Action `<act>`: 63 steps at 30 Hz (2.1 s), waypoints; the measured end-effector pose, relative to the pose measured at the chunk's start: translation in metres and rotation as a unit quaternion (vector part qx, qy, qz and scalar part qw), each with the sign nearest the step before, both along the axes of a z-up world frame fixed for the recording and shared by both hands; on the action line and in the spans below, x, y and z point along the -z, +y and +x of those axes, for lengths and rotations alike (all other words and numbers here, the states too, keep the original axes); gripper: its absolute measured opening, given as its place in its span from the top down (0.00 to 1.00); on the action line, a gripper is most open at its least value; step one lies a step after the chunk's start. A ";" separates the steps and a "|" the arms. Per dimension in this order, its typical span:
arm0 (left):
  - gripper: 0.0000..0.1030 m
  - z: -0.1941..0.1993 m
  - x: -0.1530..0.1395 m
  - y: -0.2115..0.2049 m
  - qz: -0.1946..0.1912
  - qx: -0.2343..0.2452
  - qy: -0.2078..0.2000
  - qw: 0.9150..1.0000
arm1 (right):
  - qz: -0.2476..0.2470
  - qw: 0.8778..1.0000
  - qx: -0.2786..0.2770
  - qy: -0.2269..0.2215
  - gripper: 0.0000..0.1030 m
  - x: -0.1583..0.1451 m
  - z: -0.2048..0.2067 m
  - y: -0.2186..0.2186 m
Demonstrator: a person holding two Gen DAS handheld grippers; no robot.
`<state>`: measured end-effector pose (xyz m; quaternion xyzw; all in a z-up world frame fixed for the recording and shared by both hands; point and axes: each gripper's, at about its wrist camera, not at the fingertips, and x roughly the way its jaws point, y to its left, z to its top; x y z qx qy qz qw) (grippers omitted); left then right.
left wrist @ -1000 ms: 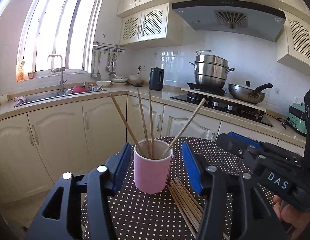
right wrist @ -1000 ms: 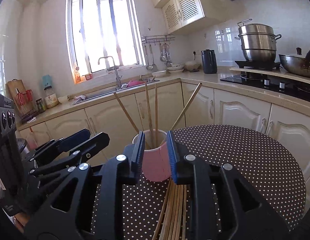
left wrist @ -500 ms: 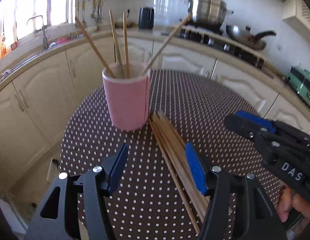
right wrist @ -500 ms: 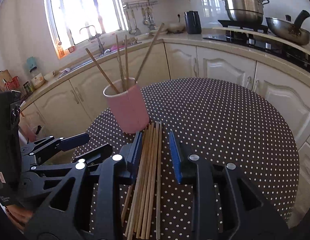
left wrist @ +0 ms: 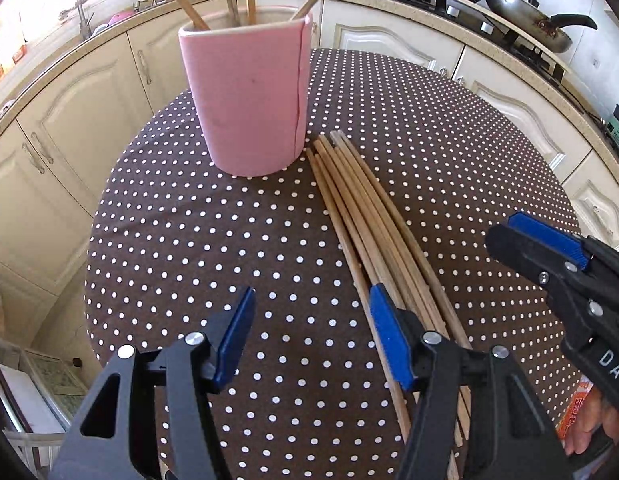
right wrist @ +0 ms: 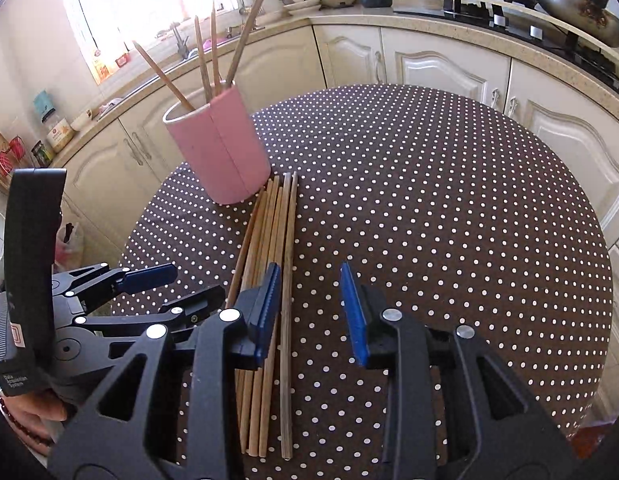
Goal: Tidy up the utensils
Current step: 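Position both open grippers over the remaining chopsticks, then close the left gripper on one chopstick while the right gripper closes on another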
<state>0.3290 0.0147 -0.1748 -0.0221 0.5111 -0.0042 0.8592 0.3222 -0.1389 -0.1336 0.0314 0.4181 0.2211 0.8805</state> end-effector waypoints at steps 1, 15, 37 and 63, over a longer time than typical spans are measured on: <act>0.43 0.000 0.003 0.000 0.000 0.001 0.002 1.000 | -0.001 1.000 -0.001 0.002 0.66 0.001 0.000 0.000; 0.50 0.018 0.012 -0.013 0.001 0.020 0.002 1.000 | -0.045 0.998 -0.008 0.033 0.61 0.014 0.019 0.010; 0.70 0.060 0.011 -0.004 -0.001 0.038 0.031 0.999 | -0.144 0.982 -0.058 0.106 0.76 0.033 0.070 0.076; 0.95 0.063 -0.002 -0.015 -0.067 0.069 -0.054 0.994 | -0.042 0.994 -0.048 0.090 0.94 0.020 0.067 0.015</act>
